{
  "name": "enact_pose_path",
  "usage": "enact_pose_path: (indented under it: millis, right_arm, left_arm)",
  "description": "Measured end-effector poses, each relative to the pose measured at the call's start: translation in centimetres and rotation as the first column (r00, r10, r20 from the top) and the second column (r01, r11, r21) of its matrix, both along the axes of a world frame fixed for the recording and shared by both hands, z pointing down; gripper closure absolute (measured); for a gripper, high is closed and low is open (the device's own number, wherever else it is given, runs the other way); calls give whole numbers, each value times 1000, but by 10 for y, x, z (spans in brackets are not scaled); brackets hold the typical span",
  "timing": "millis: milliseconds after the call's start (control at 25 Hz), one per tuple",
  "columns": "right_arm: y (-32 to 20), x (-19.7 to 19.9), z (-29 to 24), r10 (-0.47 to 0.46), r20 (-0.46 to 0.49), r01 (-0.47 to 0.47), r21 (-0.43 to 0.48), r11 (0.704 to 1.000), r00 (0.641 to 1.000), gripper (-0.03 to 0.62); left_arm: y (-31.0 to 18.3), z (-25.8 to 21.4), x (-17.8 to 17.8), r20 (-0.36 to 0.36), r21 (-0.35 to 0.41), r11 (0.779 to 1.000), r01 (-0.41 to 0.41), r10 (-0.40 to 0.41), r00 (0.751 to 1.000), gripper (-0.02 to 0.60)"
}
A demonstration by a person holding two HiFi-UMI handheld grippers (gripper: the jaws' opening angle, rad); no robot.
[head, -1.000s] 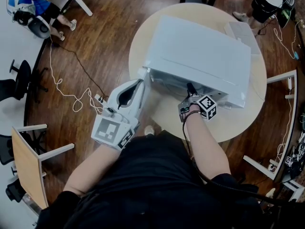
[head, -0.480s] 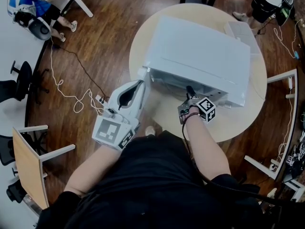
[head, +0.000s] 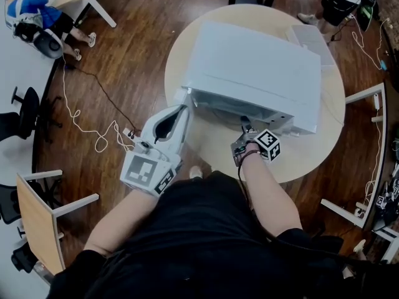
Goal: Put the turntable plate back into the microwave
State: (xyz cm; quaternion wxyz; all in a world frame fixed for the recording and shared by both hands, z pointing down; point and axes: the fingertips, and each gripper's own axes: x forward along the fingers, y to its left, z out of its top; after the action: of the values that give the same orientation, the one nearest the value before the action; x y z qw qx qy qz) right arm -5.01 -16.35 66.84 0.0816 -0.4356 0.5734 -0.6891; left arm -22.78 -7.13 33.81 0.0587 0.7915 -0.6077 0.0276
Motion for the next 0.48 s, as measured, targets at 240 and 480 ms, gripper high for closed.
enact_pose_path:
  millis: [240,480]
  right_arm:
    - [8,11,-2,-8,-12,8,14,1000,1000,365]
    - [21,22,-24,-89,-79,95,81,992,993,365]
  left_arm:
    - [1,-1,6,-9,5,1000,-27,27,1000,578]
    - [0,0,13,-14,10,998,-56,56,998,578]
